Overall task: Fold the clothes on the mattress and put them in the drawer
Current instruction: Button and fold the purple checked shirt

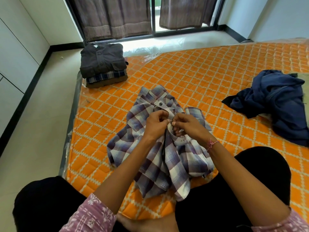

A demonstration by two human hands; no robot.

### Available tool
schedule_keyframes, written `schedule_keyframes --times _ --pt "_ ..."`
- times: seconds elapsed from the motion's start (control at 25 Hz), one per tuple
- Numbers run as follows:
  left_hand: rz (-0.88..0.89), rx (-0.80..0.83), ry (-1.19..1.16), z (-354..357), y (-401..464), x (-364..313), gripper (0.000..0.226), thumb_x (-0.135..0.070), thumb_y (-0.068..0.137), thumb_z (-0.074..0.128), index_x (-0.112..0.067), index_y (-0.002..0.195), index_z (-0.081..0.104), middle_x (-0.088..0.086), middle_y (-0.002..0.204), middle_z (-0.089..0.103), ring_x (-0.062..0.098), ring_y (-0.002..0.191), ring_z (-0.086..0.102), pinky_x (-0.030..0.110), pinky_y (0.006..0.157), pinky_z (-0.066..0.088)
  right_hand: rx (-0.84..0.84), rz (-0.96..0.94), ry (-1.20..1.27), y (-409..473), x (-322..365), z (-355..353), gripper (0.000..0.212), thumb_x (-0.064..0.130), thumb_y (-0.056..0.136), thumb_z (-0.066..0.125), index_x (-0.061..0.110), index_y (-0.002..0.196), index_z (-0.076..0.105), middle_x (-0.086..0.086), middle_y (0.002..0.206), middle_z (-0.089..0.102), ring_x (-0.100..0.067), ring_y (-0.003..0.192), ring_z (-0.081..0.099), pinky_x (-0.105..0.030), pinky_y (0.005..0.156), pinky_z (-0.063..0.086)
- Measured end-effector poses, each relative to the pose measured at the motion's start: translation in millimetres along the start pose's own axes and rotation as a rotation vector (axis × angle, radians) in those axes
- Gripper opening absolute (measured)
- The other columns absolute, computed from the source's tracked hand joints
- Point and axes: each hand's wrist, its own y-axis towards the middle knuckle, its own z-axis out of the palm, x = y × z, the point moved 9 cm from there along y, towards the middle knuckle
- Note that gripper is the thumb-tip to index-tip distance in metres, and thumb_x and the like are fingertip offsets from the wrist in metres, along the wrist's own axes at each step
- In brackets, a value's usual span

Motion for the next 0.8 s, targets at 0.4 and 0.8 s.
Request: schedule_keyframes --times 0.4,0.8 --pt "0.051 0.26 0.569 23.8 -11.2 7.3 0.096 -0.012 0.079 0.071 -0.015 0.15 0.007 0.012 0.081 0.056 0.032 0.071 0.058 0.04 0.053 0.044 -0.213 0.017 0.231 21.9 23.3 -31.8 0.021 0.004 0.096 0.05 0.01 0.077 0.055 -0.007 0.072 0.061 -0.011 0.052 0.065 -0.025 0.054 0.052" --pt "-0.197 0.234 -0.057 19.0 -1.6 53.0 0.004 -0.008 0.091 0.062 -0.006 0.094 0.063 0.002 0.072 0.058 0.01 0.062 0.056 0.018 0.058 0.047 -0.364 -0.032 -0.132 20.0 -3.6 -25.0 0.015 0.016 0.09 0.061 0.016 0.076 0.054 -0.001 0.067 0.056 -0.014 0.061 0.053 -0.023 0.055 0.045"
